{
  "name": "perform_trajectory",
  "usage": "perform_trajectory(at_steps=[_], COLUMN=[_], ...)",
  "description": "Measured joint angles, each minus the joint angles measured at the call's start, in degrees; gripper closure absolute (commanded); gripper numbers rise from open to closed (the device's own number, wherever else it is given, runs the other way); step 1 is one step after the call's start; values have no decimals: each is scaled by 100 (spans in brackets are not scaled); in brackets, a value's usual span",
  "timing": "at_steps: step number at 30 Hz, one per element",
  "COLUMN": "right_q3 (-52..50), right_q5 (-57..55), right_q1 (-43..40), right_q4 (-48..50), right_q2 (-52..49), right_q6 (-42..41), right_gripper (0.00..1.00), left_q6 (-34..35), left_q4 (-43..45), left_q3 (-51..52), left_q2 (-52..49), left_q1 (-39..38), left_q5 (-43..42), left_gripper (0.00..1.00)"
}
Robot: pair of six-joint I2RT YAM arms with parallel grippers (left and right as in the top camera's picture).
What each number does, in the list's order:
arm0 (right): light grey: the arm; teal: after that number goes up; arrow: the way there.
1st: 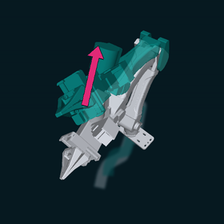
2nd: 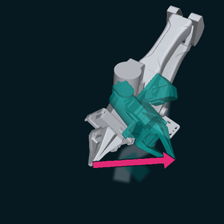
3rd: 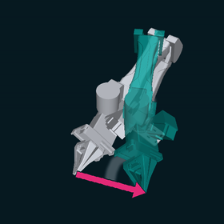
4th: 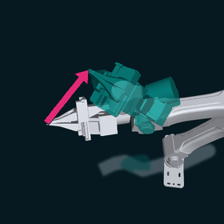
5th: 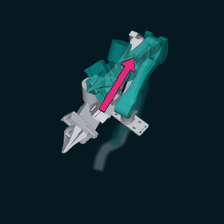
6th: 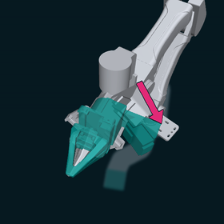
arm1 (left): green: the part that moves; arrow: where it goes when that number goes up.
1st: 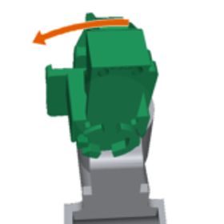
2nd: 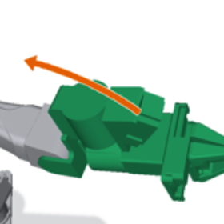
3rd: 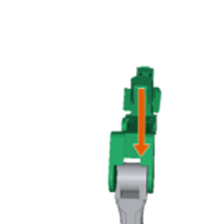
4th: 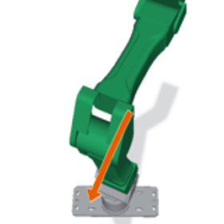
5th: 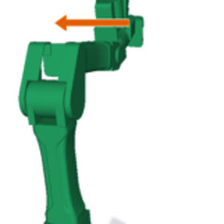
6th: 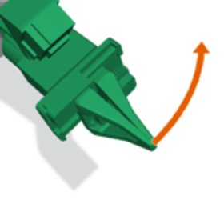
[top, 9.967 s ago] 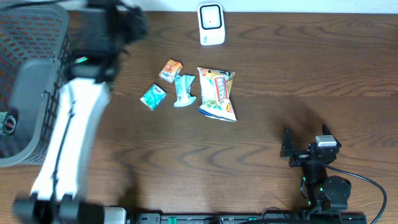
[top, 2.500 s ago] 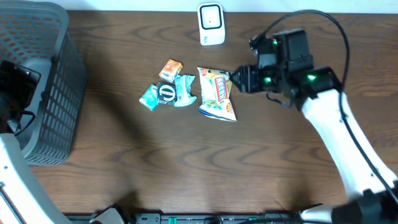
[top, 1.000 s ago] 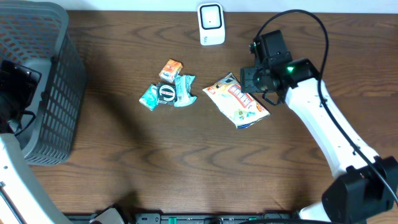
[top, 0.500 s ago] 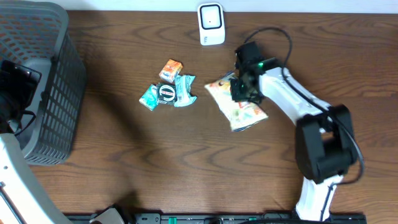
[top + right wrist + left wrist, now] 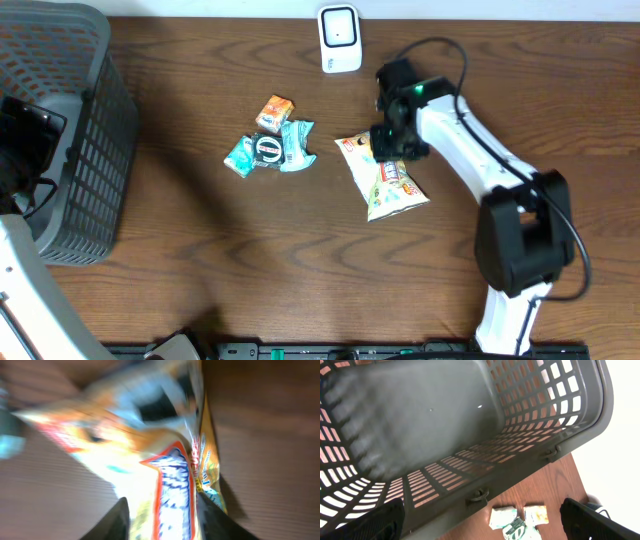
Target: Scan the item barcode
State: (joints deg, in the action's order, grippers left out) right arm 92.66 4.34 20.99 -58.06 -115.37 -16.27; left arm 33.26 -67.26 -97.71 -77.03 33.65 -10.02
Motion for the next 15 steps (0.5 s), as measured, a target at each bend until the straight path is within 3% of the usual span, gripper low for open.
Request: perform_trajectory(at_steps=[3,5,9,15], right_q3=[205,297,118,-1187], right_q5=[-4,-2,-85,-782], right_q1=[57,179,494,623], right_q4=[-39,-238,-411,90], right_q2=[542,811,885,586], right_q6=[17,35,-26,-549], right_gripper=[88,92,95,94], left_q6=[0,0,0,0], left_q4=[0,0,0,-2], left_q3=[0,0,0,0], left_q2=[-2,0,0,0], left_q1=[0,0,0,0], left_q5=[0,0,-2,-4], left_gripper=[2,2,2,3])
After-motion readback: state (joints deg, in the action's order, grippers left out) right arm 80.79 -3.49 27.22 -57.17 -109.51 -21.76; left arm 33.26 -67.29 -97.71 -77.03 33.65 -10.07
